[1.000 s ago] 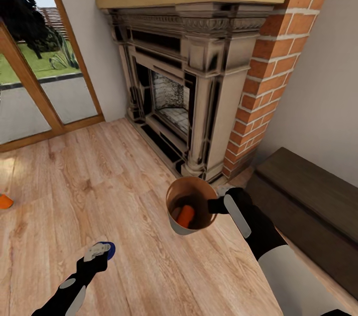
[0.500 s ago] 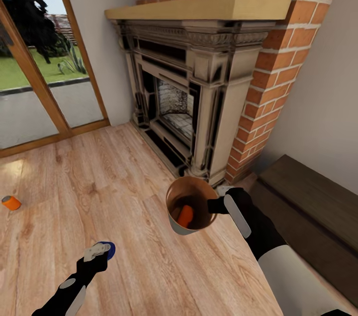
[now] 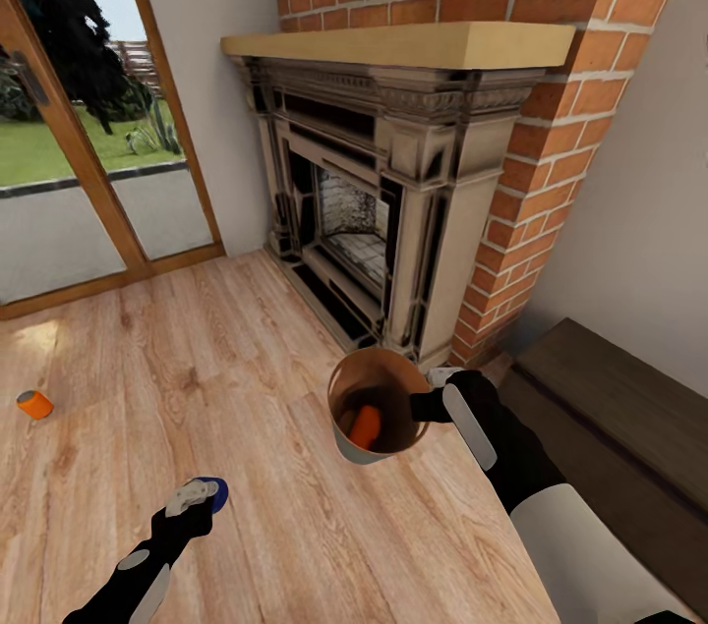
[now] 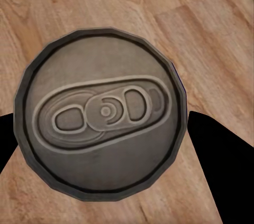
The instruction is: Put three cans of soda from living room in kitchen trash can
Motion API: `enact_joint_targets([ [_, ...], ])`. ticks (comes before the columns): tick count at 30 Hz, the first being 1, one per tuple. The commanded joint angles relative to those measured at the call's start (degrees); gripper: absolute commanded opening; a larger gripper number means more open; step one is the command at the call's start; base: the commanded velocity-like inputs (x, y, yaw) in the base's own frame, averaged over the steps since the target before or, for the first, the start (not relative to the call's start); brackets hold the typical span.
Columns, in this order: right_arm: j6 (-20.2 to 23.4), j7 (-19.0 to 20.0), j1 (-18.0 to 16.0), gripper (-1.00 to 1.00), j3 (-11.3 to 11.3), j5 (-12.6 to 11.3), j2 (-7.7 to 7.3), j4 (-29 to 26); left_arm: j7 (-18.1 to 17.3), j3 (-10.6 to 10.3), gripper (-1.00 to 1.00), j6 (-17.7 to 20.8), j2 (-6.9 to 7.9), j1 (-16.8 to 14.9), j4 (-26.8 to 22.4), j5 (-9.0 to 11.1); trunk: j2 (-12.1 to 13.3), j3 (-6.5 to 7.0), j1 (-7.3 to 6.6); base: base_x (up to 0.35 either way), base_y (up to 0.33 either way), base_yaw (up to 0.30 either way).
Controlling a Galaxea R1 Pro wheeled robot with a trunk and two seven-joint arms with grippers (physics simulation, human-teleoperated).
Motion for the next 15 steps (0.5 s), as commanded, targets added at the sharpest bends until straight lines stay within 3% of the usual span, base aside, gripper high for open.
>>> enact_joint_targets([
  [1, -0.23, 0.27, -0.02, -1.0, -0.03, -0.96, 0.01, -0.02, -0.01, 0.0, -1.0, 0.0, 0.0, 0.0, 0.01, 0.0, 0.42, 0.21, -0.23, 0.0, 0.0, 0.012],
  [15, -0.23, 0.27, -0.02, -1.0, -0.03, -0.97, 0.01, -0.02, -0.04, 0.0, -1.0, 0.0, 0.0, 0.0, -0.01, 0.0, 6.03, 2.77, -3.3, 0.0, 0.0, 0.002],
])
